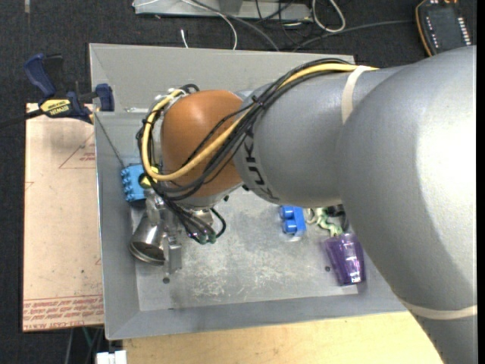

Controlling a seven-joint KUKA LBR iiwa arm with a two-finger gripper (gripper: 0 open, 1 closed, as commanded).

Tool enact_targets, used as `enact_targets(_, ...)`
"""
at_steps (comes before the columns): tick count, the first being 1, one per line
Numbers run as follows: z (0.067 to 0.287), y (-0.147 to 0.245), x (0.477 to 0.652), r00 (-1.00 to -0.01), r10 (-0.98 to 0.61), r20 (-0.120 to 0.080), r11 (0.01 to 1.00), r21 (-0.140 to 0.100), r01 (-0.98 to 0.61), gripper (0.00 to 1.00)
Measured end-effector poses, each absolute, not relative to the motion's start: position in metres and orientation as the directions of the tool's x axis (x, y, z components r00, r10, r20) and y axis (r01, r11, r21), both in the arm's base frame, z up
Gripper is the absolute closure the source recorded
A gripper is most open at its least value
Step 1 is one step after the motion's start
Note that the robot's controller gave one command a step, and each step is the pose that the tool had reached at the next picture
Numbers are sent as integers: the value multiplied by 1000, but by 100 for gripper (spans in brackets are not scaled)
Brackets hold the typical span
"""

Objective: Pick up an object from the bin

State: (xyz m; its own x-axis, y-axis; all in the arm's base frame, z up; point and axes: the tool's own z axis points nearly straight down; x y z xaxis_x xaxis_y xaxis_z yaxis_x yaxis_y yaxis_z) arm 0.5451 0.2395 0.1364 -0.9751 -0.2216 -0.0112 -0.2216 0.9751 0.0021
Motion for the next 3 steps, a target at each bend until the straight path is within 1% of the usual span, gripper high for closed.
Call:
enact_targets(1, 120, 246, 533, -995, -98, -22, 995, 4, -98, 0)
enact_targets(2, 82, 247, 562, -895, -444, -40, 896, 8, -444, 0)
enact_targets(3, 80, 248, 551, -931, -364, -38, 931, 0, -364, 100)
